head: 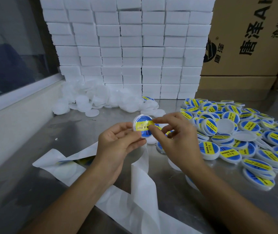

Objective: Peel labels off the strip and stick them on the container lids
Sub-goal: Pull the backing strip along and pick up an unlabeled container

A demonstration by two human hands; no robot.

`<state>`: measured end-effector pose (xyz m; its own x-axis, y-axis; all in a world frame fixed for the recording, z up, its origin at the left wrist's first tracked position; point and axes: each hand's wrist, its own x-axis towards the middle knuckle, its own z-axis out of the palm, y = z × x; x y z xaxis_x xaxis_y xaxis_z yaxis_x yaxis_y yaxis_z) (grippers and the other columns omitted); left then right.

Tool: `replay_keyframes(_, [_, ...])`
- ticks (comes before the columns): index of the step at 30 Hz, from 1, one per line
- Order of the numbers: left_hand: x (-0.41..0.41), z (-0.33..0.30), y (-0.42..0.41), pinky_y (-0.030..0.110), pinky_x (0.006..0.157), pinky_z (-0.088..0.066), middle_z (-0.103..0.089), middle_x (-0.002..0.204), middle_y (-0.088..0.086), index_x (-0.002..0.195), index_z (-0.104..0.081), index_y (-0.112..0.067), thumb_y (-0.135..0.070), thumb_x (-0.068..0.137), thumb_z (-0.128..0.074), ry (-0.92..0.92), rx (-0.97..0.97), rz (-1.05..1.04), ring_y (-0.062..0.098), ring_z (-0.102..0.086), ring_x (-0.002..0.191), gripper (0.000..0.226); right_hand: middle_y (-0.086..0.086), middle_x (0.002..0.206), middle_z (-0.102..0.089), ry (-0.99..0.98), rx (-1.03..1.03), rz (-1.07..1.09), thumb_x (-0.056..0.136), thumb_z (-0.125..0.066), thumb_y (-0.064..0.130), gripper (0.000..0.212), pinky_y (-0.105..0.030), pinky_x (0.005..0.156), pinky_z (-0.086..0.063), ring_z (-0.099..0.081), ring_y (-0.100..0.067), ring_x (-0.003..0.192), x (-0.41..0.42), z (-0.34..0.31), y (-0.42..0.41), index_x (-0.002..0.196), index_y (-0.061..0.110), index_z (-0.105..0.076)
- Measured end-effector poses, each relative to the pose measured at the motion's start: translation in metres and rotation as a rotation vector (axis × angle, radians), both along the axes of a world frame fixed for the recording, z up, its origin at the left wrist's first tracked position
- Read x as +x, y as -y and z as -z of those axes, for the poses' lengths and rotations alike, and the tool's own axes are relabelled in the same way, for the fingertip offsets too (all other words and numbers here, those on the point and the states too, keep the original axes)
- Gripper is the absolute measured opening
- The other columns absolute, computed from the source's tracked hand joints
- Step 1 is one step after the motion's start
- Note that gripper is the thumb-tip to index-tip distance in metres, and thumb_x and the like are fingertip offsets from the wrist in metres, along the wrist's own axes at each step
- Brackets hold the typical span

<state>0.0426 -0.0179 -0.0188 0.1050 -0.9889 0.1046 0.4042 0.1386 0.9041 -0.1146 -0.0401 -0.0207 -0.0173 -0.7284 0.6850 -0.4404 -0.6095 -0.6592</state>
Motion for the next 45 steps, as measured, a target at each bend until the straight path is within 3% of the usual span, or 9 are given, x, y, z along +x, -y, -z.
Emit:
replay_keyframes(3, [0.000, 0.001, 0.002, 0.030, 0.068, -0.059, -0.074, 0.090, 0.018, 0.097, -0.066, -0.003, 0.007, 0.075, -0.069, -0.041, -0.020, 0.041, 0.029, -0.074, 0.084, 0.024, 0.002, 0.094, -0.064, -0.012, -0.004, -0.004, 0.083, -0.076, 0.019, 0.014, -0.016, 0.055, -0.048, -0.065, -0.005, 0.069, -0.001, 0.000, 0.001, 0.096, 0.019, -0.074])
replay_keyframes(7, [0.000, 0.001, 0.002, 0.033, 0.073, -0.059, -0.074, 0.097, 0.018, 0.103, -0.066, -0.005, -0.006, 0.063, -0.074, -0.074, -0.025, 0.102, 0.030, -0.073, 0.090, 0.041, 0.003, 0.089, -0.070, 0.026, 0.022, -0.025, 0.086, -0.073, 0.018, 0.017, -0.028, 0.058, -0.054, -0.068, -0.011, 0.066, 0.001, 0.002, 0.000, 0.102, 0.016, -0.073])
replay_keyframes(14, [0.000, -0.001, 0.000, 0.034, 0.079, -0.058, -0.070, 0.110, 0.022, 0.118, -0.057, 0.001, -0.009, 0.079, -0.062, -0.157, -0.041, 0.225, 0.036, -0.069, 0.102, 0.041, 0.007, 0.101, -0.067, 0.155, 0.151, -0.130, 0.076, -0.081, 0.028, 0.031, -0.028, 0.057, -0.054, -0.069, -0.011, 0.074, 0.006, 0.004, -0.002, 0.103, 0.028, -0.067])
replay_keyframes(18, [-0.001, -0.001, -0.001, 0.032, 0.079, -0.058, -0.070, 0.110, 0.022, 0.121, -0.056, 0.000, -0.008, 0.081, -0.060, -0.127, -0.044, 0.249, 0.034, -0.069, 0.103, 0.041, 0.007, 0.091, -0.072, 0.258, 0.211, -0.188, 0.068, -0.087, 0.026, 0.033, -0.032, 0.061, -0.057, -0.069, -0.016, 0.074, 0.007, 0.001, -0.003, 0.093, 0.032, -0.067])
replay_keyframes(22, [-0.003, -0.001, -0.002, 0.031, 0.076, -0.059, -0.073, 0.103, 0.020, 0.114, -0.058, -0.002, -0.007, 0.077, -0.061, -0.109, -0.044, 0.235, 0.030, -0.071, 0.097, 0.038, -0.003, 0.079, -0.074, 0.399, 0.231, -0.213, 0.074, -0.081, 0.009, 0.022, -0.027, 0.065, -0.059, -0.072, -0.019, 0.071, 0.005, -0.006, -0.001, 0.088, 0.021, -0.069])
replay_keyframes(27, [-0.007, -0.001, -0.004, 0.029, 0.075, -0.058, -0.073, 0.102, 0.019, 0.111, -0.061, -0.007, -0.008, 0.075, -0.063, -0.076, -0.053, 0.250, 0.029, -0.072, 0.096, 0.036, -0.005, 0.079, -0.074, 0.389, 0.198, -0.180, 0.087, -0.069, 0.006, 0.005, -0.025, 0.063, -0.058, -0.071, -0.017, 0.069, -0.001, -0.009, -0.002, 0.090, 0.010, -0.072])
replay_keyframes(33, [-0.006, -0.002, -0.004, 0.028, 0.080, -0.057, -0.072, 0.112, 0.015, 0.125, -0.059, -0.008, -0.008, 0.080, -0.058, -0.091, -0.078, 0.264, 0.026, -0.069, 0.106, 0.045, 0.004, 0.084, -0.074, 0.330, 0.271, -0.202, 0.071, -0.084, 0.026, 0.026, -0.028, 0.069, -0.059, -0.070, -0.014, 0.077, 0.007, -0.003, -0.005, 0.093, 0.028, -0.070])
replay_keyframes(38, [-0.005, -0.002, -0.006, 0.027, 0.080, -0.057, -0.072, 0.112, 0.011, 0.121, -0.063, -0.013, -0.012, 0.079, -0.061, -0.009, -0.103, 0.275, 0.023, -0.069, 0.106, 0.043, 0.005, 0.074, -0.074, 0.422, 0.240, -0.254, 0.055, -0.084, 0.039, 0.034, -0.020, 0.066, -0.056, -0.069, -0.009, 0.068, 0.007, -0.004, -0.004, 0.085, 0.027, -0.071])
replay_keyframes(45, [-0.007, -0.002, -0.007, 0.024, 0.071, -0.058, -0.075, 0.103, 0.008, 0.108, -0.069, -0.024, -0.016, 0.071, -0.066, 0.072, -0.109, 0.227, 0.021, -0.072, 0.097, 0.038, 0.001, 0.075, -0.075, 0.390, 0.225, -0.128, 0.078, -0.079, 0.019, 0.008, -0.025, 0.067, -0.058, -0.072, -0.014, 0.070, 0.004, -0.001, 0.000, 0.084, 0.017, -0.073])
